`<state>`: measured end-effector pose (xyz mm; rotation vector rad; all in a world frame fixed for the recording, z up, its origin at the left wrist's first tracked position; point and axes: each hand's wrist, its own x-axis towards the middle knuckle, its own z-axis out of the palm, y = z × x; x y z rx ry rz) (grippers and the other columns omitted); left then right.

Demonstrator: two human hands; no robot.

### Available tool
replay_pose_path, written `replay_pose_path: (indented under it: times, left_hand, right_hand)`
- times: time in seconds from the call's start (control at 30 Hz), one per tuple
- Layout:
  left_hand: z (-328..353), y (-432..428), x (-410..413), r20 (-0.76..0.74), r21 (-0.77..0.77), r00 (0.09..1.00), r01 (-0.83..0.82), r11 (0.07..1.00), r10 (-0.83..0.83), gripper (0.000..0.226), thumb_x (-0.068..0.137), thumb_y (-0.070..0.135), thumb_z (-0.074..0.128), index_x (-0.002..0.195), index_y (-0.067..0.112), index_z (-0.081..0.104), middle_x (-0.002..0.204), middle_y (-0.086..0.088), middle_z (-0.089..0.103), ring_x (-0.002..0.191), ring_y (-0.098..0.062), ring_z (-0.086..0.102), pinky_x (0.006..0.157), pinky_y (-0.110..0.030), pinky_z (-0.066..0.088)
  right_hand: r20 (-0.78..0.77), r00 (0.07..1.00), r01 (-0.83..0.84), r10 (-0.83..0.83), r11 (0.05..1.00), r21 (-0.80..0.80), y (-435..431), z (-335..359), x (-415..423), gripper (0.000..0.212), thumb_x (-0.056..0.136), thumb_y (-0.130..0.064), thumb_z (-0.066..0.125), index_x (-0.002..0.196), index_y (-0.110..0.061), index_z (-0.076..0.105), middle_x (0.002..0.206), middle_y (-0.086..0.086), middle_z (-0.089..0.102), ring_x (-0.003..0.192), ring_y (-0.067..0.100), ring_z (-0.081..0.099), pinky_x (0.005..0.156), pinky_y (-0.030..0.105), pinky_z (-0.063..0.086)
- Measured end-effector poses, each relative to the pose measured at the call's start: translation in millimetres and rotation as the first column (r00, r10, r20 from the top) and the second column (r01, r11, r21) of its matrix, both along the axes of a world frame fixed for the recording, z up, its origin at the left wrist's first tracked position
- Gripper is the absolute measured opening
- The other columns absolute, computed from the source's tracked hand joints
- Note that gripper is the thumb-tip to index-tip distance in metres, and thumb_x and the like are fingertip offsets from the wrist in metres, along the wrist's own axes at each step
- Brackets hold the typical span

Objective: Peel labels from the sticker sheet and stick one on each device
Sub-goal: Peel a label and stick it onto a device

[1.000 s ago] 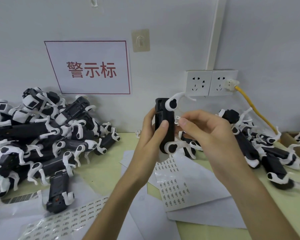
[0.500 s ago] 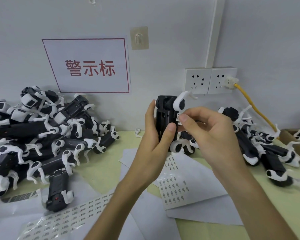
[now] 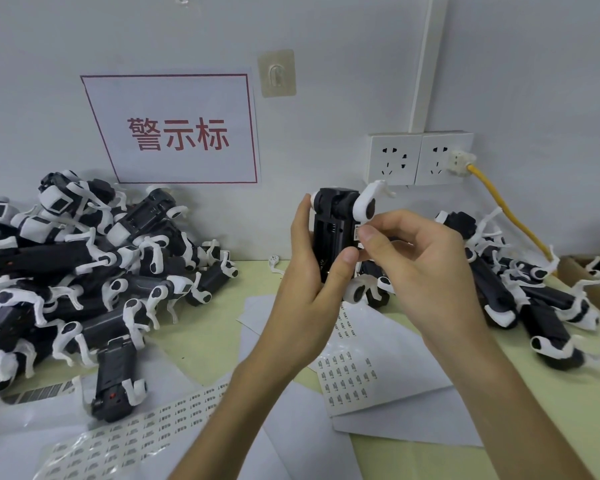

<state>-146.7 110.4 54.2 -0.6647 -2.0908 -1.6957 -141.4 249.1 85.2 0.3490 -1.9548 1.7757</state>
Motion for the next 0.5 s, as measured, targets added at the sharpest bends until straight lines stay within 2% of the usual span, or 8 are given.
replay_pose_path:
  times: [0.17, 0.37, 0.5]
  left_hand:
    - [-1.4, 0.6, -1.0, 0.002, 0.007, 1.0, -0.004, 1.0, 0.004, 0.079, 0.096, 0.055, 0.047, 0.159, 0.042, 0.002, 0.127, 0.044, 0.052, 0.123, 0.001, 0.058, 0.101, -0.054, 0.052]
    - [-2.0, 2.5, -0.4, -0.004, 0.021, 1.0, -0.007, 1.0, 0.007, 0.079, 0.096, 0.055, 0.048, 0.159, 0.044, 0.003, 0.126, 0.038, 0.055, 0.121, -0.012, 0.062, 0.098, -0.058, 0.053]
    - [-2.0, 2.7, -1.6, -0.018, 0.022, 1.0, -0.017, 1.0, 0.018, 0.076, 0.095, 0.055, 0.048, 0.158, 0.046, 0.006, 0.122, 0.03, 0.06, 0.113, -0.018, 0.064, 0.096, -0.06, 0.053]
  right_hand:
    - [-0.019, 1.0, 0.017, -0.017, 1.0, 0.006, -1.7, -1.0, 0.1, 0.01, 0.094, -0.021, 0.071, 0.085, -0.024, 0.072, 0.079, -0.007, 0.075, 0.076, 0.014, 0.075, 0.073, 0.028, 0.059]
    - [-0.042, 0.999, 0.029, -0.03, 0.999, -0.02, -4.4, -1.1, 1.6, 0.01, 0.094, -0.019, 0.071, 0.084, -0.022, 0.072, 0.078, -0.011, 0.075, 0.07, 0.005, 0.071, 0.064, 0.013, 0.051]
    - [-0.037, 0.999, 0.03, -0.031, 0.999, -0.033, -6.0, -1.5, 2.4, 0.009, 0.093, -0.019, 0.071, 0.085, -0.022, 0.073, 0.077, -0.012, 0.074, 0.068, 0.002, 0.069, 0.063, 0.012, 0.049]
